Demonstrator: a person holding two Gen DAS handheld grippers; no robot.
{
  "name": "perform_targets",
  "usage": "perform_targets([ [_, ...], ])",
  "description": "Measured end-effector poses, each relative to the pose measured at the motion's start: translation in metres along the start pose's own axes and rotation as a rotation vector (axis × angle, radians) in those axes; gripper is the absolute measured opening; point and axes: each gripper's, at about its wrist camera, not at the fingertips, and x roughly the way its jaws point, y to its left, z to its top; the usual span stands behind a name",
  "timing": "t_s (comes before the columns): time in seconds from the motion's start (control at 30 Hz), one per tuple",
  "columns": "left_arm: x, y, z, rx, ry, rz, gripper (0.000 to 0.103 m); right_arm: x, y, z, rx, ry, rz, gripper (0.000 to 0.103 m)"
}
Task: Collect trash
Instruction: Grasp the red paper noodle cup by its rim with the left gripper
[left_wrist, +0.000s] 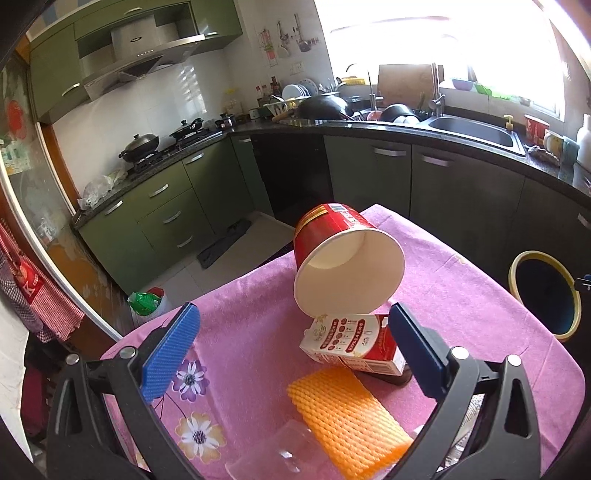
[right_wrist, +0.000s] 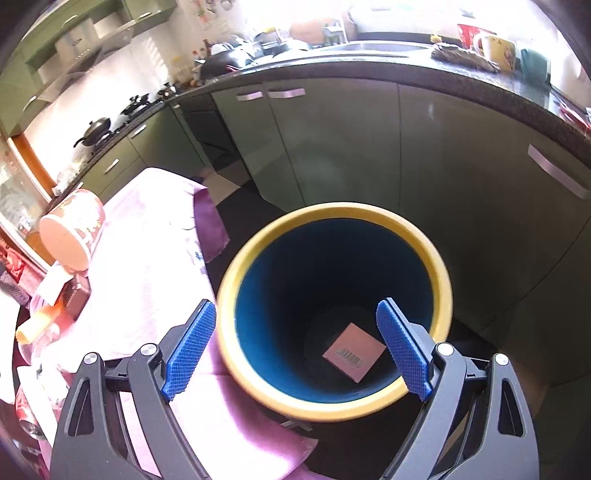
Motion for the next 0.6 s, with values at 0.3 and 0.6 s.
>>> perform_targets([
  [0.3,0.06,-0.01,0.011,0.088,0.057,-0.035,0.097,-0.008,0.029,0.001,-0.032,-0.008,0.021,0.088],
  [0.6,0.114,-0.002,0.021,0.108,0.115,-0.035,0.069,-0.002,0.023,0.002,-0.026,-0.01,-0.002,0.088],
])
